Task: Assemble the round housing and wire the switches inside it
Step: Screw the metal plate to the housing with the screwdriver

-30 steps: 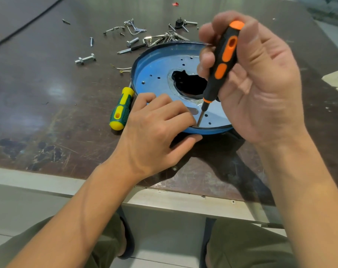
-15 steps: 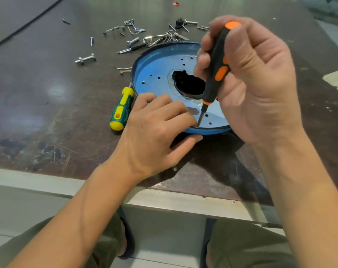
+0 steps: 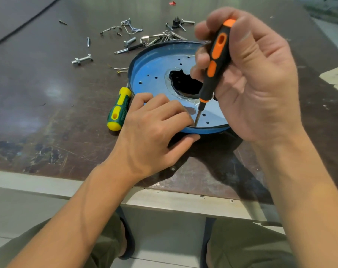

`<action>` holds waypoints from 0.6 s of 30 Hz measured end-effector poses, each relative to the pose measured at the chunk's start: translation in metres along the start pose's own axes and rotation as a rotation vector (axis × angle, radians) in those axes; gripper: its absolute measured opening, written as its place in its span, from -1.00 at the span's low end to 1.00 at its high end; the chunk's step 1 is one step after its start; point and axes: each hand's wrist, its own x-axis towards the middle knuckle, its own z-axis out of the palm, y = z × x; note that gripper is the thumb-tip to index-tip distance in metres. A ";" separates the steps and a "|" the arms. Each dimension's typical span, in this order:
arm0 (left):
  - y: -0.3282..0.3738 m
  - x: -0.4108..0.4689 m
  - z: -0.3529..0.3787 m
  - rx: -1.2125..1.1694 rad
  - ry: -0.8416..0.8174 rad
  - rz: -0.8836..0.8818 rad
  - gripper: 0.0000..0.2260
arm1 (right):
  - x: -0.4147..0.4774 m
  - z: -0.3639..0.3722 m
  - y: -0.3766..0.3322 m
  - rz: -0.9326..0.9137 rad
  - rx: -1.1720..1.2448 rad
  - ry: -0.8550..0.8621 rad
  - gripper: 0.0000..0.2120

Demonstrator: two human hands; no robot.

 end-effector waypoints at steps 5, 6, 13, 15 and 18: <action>-0.001 0.000 -0.001 -0.007 -0.007 -0.002 -0.76 | 0.001 0.003 0.001 -0.049 -0.077 0.010 -0.93; -0.001 0.000 -0.001 -0.007 -0.007 -0.001 -0.76 | 0.001 0.004 0.001 -0.050 -0.060 0.017 -0.95; -0.001 0.000 0.000 -0.001 0.001 0.000 -0.76 | 0.000 0.000 0.001 0.028 0.042 -0.016 -0.65; -0.001 0.000 0.000 -0.005 0.003 0.002 -0.75 | -0.001 -0.002 0.001 0.028 0.002 -0.040 -0.66; -0.001 0.000 0.001 -0.008 0.004 0.002 -0.75 | -0.001 -0.002 0.000 -0.014 -0.096 -0.056 -0.77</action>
